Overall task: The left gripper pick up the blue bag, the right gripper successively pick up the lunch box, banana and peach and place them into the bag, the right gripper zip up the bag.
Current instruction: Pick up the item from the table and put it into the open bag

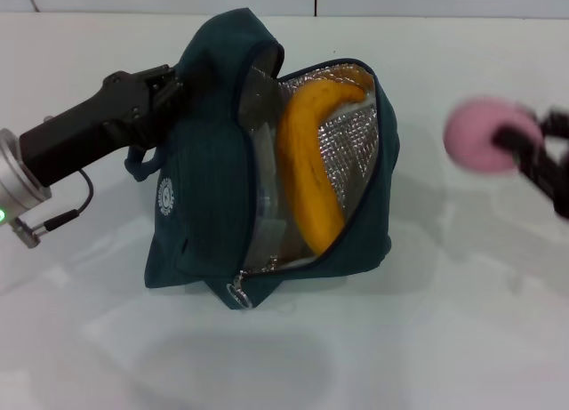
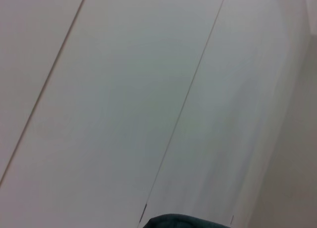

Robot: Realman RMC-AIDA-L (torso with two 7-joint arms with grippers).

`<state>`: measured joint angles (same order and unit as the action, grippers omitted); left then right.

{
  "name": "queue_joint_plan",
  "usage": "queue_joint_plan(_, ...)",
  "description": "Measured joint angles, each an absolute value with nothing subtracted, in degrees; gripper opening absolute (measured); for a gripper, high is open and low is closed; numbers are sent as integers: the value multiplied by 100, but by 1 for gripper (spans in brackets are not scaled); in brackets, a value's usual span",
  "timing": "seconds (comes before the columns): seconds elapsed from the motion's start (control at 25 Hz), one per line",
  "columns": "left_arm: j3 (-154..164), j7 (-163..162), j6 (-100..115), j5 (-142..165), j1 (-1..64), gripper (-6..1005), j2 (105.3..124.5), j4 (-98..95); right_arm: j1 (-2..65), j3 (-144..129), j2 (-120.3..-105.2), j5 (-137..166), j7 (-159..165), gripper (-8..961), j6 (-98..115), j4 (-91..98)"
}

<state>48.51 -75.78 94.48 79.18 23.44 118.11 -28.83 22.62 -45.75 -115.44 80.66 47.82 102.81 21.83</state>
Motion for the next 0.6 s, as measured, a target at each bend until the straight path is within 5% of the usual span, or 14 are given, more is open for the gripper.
queue_joint_plan(0.6, 4853, -7523, 9448, 7919, 2466, 39, 11813, -2882, 4091, -6385, -11589, 7876, 6913, 199, 8967, 2946)
